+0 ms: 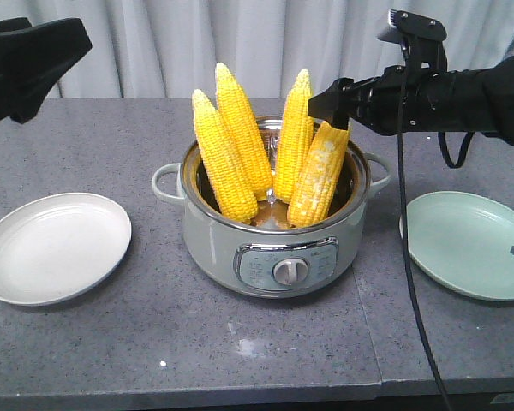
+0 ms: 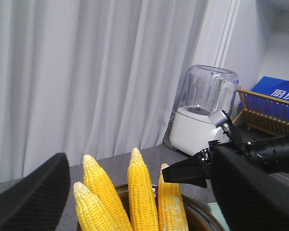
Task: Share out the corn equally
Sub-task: 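Reach the right gripper to the corn cob nearest the green plate, then close the right gripper on the cob and lift it out of the pot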
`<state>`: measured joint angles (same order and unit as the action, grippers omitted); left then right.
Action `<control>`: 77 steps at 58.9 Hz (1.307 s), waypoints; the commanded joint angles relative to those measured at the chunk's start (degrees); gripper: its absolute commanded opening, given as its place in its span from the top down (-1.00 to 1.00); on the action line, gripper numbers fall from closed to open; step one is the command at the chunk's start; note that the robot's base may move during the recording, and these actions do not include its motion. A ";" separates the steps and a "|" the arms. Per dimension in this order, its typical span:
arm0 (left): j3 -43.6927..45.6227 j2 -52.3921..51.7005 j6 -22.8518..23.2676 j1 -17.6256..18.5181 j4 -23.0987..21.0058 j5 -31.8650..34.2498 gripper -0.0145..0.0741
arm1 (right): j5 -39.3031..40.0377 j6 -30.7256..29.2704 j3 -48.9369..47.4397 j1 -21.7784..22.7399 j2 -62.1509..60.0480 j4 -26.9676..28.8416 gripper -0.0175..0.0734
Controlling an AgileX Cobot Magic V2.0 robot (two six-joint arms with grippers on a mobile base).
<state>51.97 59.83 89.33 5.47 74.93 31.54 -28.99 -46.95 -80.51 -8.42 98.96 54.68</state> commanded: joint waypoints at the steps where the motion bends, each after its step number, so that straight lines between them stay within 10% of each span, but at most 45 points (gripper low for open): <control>1: 1.85 -0.79 0.66 0.46 -2.36 0.71 -0.58 | 3.88 -0.71 -1.85 -0.22 -1.94 0.88 -0.66; 28: 1.86 -0.79 0.66 0.46 -2.36 0.65 -0.58 | 3.80 -1.82 -1.85 -0.22 0.09 0.08 -0.55; 55: 1.86 -0.79 0.66 0.46 -2.41 0.85 -0.58 | 2.88 -4.19 -2.13 -0.22 -0.20 -0.31 0.64; 77: 3.49 0.33 0.52 0.46 -1.18 0.12 -0.58 | 3.85 -4.13 -7.41 -0.11 -9.77 -0.62 0.63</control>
<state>52.41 60.02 89.33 5.47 75.16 31.48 -27.84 -50.33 -84.93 -8.65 95.22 52.69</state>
